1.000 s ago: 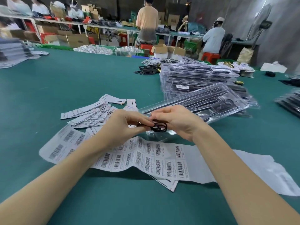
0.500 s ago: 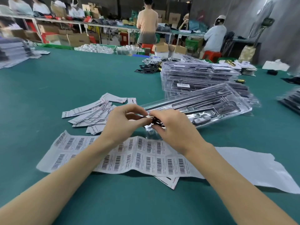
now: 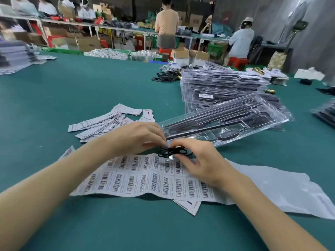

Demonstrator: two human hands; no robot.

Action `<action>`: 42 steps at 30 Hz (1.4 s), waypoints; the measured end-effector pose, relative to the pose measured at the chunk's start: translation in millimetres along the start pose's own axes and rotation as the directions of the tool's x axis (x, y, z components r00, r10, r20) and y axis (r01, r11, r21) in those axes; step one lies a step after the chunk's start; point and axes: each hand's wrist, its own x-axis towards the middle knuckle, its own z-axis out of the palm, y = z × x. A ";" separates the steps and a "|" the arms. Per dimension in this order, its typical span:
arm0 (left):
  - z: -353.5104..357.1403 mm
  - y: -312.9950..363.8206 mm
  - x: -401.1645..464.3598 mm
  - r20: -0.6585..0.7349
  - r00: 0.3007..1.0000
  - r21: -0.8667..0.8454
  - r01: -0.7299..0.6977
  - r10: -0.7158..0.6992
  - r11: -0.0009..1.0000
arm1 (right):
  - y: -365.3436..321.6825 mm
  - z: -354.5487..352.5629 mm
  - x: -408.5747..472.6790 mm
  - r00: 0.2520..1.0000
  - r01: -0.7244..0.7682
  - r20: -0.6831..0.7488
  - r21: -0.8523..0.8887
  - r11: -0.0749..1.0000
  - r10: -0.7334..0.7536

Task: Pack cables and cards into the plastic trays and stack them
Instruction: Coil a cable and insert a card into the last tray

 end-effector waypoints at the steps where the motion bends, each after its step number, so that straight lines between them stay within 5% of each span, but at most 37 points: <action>1: -1.3 -3.0 3.0 0.013 1.000 0.013 -0.025 0.025 1.000 | 0.5 -0.1 -1.7 1.000 0.011 0.006 -0.009 1.000 -0.011; 5: -9.0 -12.3 15.1 0.093 0.990 0.048 -0.107 0.103 0.993 | -0.9 -1.5 -6.1 0.995 0.091 -0.011 -0.171 0.981 -0.094; 12: -1.6 -13.4 22.4 0.145 0.953 0.275 -0.296 0.264 0.915 | -3.9 2.3 -15.7 0.998 0.050 -0.023 -0.163 0.985 -0.055; 24: 15.3 -14.8 15.1 0.109 0.969 0.315 -0.246 0.222 0.917 | -7.6 7.8 -25.0 0.991 0.108 -0.053 -0.271 0.957 -0.127; 35: -1.8 -13.3 30.6 0.184 0.868 0.301 -0.496 0.460 0.815 | -5.5 7.5 -33.3 0.996 -0.075 -0.042 -0.035 0.997 0.074; 42: 0.8 0.1 31.6 0.228 0.868 0.268 -0.492 0.442 0.828 | -9.7 10.1 -33.8 0.997 -0.069 -0.044 0.003 0.998 0.069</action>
